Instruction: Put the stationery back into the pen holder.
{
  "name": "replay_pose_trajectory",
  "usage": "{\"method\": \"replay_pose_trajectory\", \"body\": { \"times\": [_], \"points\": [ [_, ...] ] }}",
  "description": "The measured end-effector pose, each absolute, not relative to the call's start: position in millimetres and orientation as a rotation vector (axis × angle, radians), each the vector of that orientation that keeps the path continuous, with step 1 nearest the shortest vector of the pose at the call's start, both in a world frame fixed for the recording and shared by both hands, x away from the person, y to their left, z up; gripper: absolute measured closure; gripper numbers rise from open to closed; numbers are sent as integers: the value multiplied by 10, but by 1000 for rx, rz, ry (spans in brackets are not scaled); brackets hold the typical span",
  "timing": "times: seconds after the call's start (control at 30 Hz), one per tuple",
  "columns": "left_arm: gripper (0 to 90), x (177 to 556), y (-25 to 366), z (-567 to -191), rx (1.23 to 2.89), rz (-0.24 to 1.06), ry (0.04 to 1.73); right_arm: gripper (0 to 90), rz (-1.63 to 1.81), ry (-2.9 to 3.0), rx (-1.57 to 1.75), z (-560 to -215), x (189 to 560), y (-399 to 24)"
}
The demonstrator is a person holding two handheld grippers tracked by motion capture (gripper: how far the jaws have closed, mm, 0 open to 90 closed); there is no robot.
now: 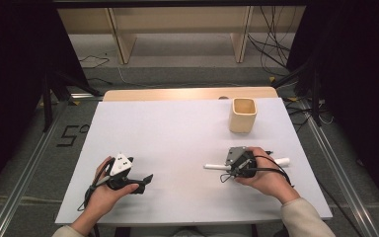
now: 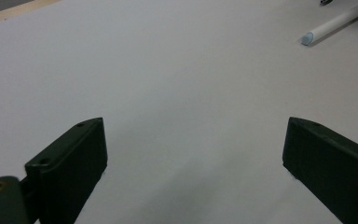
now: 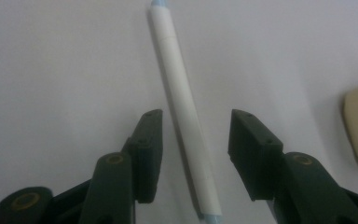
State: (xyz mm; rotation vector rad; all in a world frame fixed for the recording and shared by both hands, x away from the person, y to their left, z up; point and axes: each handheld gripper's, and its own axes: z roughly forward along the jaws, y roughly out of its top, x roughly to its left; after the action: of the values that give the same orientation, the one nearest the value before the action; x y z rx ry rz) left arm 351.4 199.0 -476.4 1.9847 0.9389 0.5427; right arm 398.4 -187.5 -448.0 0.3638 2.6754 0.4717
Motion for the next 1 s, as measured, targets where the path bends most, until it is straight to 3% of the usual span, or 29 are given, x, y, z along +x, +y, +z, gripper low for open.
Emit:
{"method": "replay_pose_trajectory", "body": {
  "times": [1.0],
  "points": [
    [76,3519,1971,-4767,1989,545,929,666,146,2820,172,-4528,4220,-1490]
  ]
}}
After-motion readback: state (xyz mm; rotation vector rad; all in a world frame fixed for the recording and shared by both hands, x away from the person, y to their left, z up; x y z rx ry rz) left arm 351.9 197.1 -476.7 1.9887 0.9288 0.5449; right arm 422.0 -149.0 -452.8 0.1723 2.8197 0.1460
